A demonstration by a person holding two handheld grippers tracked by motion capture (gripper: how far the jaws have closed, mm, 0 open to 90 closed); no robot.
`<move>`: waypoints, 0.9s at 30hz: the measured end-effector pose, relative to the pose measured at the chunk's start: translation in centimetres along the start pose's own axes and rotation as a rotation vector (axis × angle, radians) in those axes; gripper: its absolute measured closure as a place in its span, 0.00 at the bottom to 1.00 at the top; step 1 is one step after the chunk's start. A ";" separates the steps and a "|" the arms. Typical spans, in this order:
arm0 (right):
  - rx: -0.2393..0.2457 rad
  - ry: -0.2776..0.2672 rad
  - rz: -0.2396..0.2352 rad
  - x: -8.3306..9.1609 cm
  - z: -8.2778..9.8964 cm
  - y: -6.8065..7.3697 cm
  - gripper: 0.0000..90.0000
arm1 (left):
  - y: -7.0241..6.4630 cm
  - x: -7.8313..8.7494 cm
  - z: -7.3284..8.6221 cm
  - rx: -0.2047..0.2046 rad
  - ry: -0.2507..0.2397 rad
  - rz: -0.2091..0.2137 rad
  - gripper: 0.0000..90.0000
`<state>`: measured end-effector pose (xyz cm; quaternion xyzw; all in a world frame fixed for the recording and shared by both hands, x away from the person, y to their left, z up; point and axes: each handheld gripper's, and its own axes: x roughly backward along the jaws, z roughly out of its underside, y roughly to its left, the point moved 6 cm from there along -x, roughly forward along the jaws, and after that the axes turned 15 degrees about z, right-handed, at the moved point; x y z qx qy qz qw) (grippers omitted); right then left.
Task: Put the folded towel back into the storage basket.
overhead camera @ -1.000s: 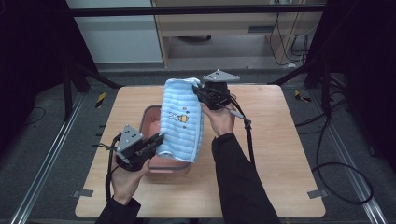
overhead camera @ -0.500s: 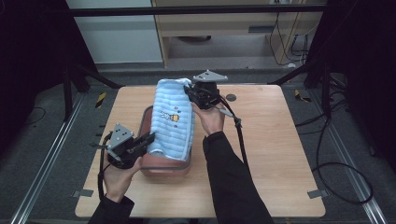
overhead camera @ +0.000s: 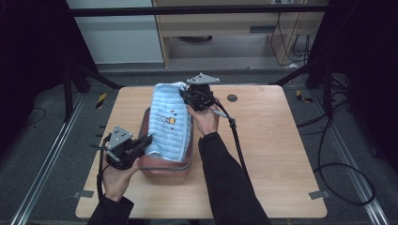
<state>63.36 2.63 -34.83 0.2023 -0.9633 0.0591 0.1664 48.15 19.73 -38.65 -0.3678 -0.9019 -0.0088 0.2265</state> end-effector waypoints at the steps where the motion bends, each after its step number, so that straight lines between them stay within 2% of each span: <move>1: 0.004 0.000 -0.001 -0.2 0.1 0.1 0.93 | 0.1 -0.1 0.1 0.002 0.004 -0.002 0.94; 12: 0.038 0.034 -0.004 -1.8 1.5 1.2 0.93 | 0.9 -0.9 1.6 0.014 0.048 -0.013 0.94; 20: 0.031 0.061 -0.008 -2.7 3.1 1.2 0.93 | 1.3 -1.5 2.7 0.013 0.090 -0.023 0.94; 27: 0.025 0.075 -0.012 -3.1 4.2 1.1 0.93 | 1.1 -2.1 3.4 0.012 0.115 -0.025 0.94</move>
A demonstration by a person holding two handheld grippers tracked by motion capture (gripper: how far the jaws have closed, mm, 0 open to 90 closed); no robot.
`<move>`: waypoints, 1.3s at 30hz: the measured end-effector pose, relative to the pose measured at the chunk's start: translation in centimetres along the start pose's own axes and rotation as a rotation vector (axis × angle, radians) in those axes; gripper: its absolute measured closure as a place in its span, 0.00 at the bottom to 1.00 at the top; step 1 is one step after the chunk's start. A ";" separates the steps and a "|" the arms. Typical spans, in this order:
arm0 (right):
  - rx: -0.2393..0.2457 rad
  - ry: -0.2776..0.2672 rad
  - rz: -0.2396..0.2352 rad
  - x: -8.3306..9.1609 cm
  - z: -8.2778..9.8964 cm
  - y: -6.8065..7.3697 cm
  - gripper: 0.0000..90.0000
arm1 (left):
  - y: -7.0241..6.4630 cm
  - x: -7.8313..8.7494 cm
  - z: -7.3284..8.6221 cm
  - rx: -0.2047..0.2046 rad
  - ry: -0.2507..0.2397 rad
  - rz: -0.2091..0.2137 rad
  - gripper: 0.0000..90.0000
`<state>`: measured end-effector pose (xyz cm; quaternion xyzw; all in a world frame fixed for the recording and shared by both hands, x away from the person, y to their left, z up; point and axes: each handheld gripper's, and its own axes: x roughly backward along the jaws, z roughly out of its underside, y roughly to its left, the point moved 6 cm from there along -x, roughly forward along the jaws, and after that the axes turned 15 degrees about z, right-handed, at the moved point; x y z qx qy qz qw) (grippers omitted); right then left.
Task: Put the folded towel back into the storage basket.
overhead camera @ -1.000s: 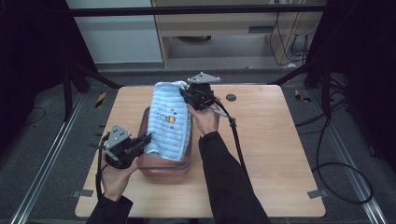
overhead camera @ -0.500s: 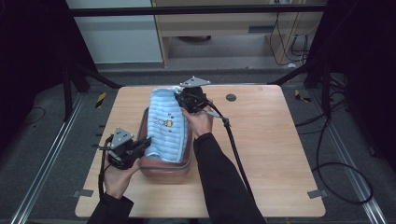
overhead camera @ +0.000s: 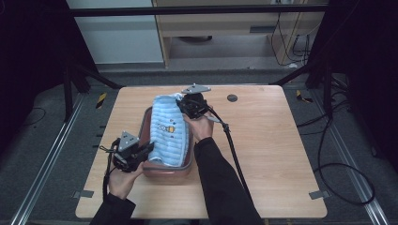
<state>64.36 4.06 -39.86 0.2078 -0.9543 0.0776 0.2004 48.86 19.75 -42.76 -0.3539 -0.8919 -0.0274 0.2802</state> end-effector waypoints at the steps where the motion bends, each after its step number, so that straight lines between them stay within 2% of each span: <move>1: -0.001 0.003 0.000 -0.1 0.2 0.0 0.93 | 0.0 -0.1 0.1 0.000 0.000 0.001 0.94; 12: -0.002 0.030 -0.005 -1.1 1.8 0.3 0.93 | 0.2 -0.9 1.1 -0.003 0.040 -0.009 0.94; 30: -0.013 0.073 0.005 -2.3 4.3 0.3 0.93 | 1.2 -1.8 2.7 0.018 0.080 -0.045 0.94; 35: -0.006 0.090 0.008 -2.7 4.9 0.4 0.93 | 1.2 -1.9 3.0 0.027 0.084 -0.052 0.94; 38: -0.006 0.099 0.009 -2.9 5.2 0.4 0.93 | 1.0 -2.1 3.2 0.054 0.089 -0.043 0.94; 39: -0.002 0.104 0.010 -3.1 5.4 0.4 0.93 | 1.1 -2.0 3.3 0.045 0.096 -0.053 0.94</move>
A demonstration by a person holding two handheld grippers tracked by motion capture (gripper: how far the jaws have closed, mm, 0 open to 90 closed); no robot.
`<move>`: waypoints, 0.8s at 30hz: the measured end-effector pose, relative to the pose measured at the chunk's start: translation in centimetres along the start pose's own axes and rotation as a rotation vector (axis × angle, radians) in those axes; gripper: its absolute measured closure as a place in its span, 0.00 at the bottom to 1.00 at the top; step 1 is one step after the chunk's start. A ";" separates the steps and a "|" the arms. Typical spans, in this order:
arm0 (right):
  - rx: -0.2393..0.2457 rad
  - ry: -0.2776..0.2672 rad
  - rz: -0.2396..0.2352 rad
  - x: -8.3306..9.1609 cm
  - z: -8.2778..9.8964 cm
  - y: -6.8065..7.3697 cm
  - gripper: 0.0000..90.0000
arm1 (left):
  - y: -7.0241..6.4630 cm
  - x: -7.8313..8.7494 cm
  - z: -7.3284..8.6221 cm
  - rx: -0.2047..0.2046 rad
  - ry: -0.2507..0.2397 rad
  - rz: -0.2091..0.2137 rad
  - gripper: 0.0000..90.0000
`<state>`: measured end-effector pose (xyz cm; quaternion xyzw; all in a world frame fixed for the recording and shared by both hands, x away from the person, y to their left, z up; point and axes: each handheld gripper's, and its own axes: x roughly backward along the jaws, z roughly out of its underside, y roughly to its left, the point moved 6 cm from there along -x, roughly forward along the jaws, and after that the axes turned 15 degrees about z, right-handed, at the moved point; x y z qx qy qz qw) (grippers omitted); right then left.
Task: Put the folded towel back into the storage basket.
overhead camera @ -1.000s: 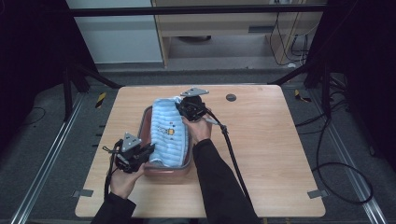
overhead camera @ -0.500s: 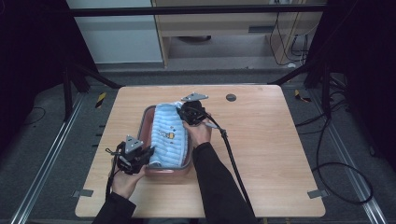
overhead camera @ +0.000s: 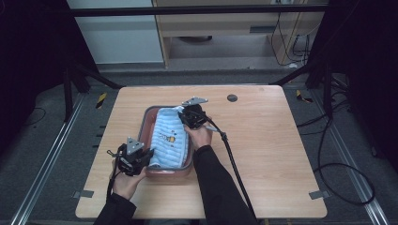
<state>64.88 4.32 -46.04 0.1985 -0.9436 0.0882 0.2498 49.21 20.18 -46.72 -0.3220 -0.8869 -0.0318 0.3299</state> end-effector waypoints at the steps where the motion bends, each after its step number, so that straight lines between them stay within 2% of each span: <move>1: 0.002 0.004 0.002 -0.1 0.1 0.0 0.93 | 0.1 0.0 0.0 -0.011 0.001 -0.008 0.94; 10: 0.027 0.046 0.009 -0.9 1.1 0.1 0.89 | 0.5 -0.3 0.3 -0.011 0.019 -0.026 0.92; 14: 0.044 0.052 0.015 -0.9 1.4 0.1 0.77 | 0.7 -0.2 0.1 -0.017 0.010 -0.038 0.84; 15: 0.047 0.047 0.016 -0.9 1.4 0.1 0.71 | 0.7 -0.1 0.1 -0.013 0.003 -0.037 0.82; 18: 0.053 0.028 0.023 -0.5 1.2 0.1 0.64 | 0.8 0.3 -0.2 -0.010 -0.016 -0.043 0.74; 24: 0.024 -0.022 0.037 1.1 0.0 -0.7 0.51 | 0.8 0.8 -0.7 0.001 -0.063 -0.031 0.64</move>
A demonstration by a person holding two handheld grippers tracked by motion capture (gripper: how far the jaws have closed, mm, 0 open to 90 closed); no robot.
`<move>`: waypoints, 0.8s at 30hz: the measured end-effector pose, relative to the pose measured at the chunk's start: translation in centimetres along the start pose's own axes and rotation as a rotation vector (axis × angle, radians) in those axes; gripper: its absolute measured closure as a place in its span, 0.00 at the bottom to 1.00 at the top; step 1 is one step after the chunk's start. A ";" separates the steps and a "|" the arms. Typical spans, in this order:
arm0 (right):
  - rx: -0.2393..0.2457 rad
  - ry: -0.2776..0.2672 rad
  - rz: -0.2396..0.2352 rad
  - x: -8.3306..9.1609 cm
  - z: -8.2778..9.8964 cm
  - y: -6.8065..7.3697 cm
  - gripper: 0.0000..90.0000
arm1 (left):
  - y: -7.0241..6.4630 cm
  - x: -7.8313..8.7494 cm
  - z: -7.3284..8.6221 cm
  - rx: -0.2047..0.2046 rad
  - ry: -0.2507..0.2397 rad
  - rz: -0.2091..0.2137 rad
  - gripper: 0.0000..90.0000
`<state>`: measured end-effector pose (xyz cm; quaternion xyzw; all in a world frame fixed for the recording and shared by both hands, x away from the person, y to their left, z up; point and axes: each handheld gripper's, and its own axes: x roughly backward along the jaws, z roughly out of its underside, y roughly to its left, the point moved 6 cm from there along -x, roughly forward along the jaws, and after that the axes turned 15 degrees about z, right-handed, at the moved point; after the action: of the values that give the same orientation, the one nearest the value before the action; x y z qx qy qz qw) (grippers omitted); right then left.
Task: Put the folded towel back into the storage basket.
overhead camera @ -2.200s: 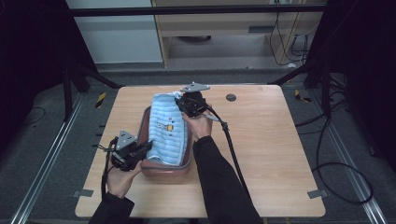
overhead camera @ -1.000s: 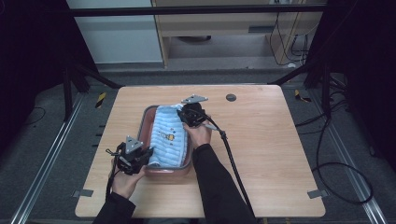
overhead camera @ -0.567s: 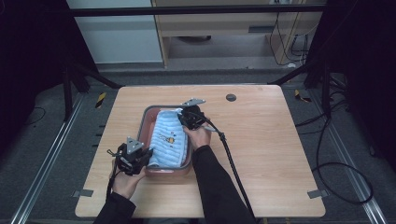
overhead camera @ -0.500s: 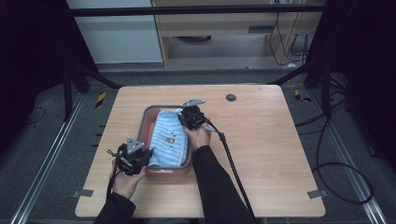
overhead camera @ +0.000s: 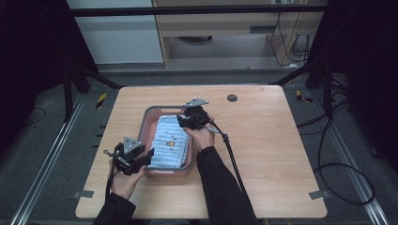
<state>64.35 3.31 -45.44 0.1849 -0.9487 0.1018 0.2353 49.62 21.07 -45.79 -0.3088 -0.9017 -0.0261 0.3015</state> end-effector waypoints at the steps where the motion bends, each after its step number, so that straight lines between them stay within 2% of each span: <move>1: -0.006 -0.009 0.000 0.4 -0.2 -0.2 0.48 | 0.0 0.1 -0.1 0.000 -0.007 0.003 0.64; 5: -0.019 -0.029 -0.011 2.0 -0.8 -1.1 0.38 | 0.1 0.8 -0.6 -0.003 -0.032 0.021 0.61; 10: -0.040 -0.030 -0.032 3.7 -0.8 -2.3 0.28 | 0.5 1.7 -1.1 -0.010 -0.070 0.037 0.53; 13: -0.040 -0.029 -0.017 4.9 -0.3 -3.5 0.25 | 1.0 2.2 -1.2 -0.018 -0.081 0.034 0.49; 17: -0.066 -0.035 -0.004 6.3 0.6 -5.2 0.22 | 1.8 2.7 -1.1 -0.018 -0.092 0.034 0.45; 24: -0.067 -0.036 0.059 8.4 2.9 -8.5 0.19 | 3.4 3.7 -0.8 -0.004 -0.103 0.009 0.40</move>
<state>59.72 -7.78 -42.98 0.1505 -0.9608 0.0737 0.2209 49.66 25.59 -43.55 -0.3145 -0.9145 -0.0105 0.2543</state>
